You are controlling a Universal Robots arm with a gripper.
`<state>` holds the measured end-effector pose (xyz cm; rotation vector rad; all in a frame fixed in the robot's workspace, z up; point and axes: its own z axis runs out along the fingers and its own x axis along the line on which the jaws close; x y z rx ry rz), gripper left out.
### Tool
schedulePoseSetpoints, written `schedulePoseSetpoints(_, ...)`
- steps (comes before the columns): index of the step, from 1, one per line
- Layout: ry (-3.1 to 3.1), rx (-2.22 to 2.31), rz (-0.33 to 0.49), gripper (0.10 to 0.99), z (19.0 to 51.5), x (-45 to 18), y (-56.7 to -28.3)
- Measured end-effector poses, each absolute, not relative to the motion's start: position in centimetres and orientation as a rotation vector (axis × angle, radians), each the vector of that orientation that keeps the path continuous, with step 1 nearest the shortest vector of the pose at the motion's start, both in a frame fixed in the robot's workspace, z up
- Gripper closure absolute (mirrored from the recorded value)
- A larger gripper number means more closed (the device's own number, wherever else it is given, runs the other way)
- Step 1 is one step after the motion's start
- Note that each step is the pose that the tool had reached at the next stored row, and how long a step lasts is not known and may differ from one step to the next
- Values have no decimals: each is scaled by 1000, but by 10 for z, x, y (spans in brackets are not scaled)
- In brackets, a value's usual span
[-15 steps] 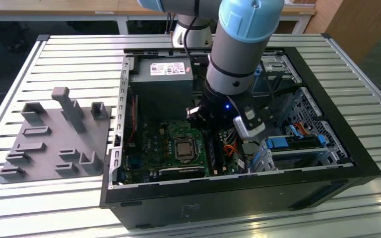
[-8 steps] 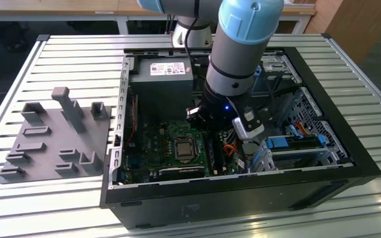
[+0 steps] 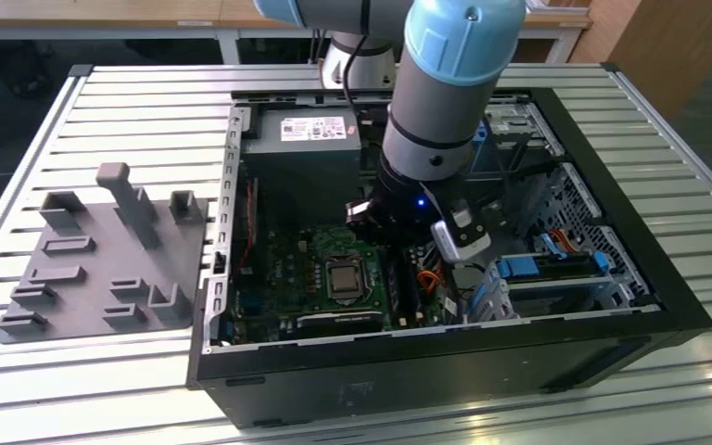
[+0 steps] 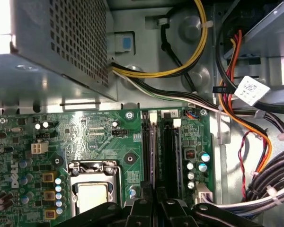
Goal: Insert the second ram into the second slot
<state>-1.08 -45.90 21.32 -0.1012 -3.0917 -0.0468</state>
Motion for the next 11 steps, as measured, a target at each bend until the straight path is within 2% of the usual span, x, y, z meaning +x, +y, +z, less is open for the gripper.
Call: schedulePoseSetpoints(11, -3092, -101, -45, 945, 217, -12, -459)
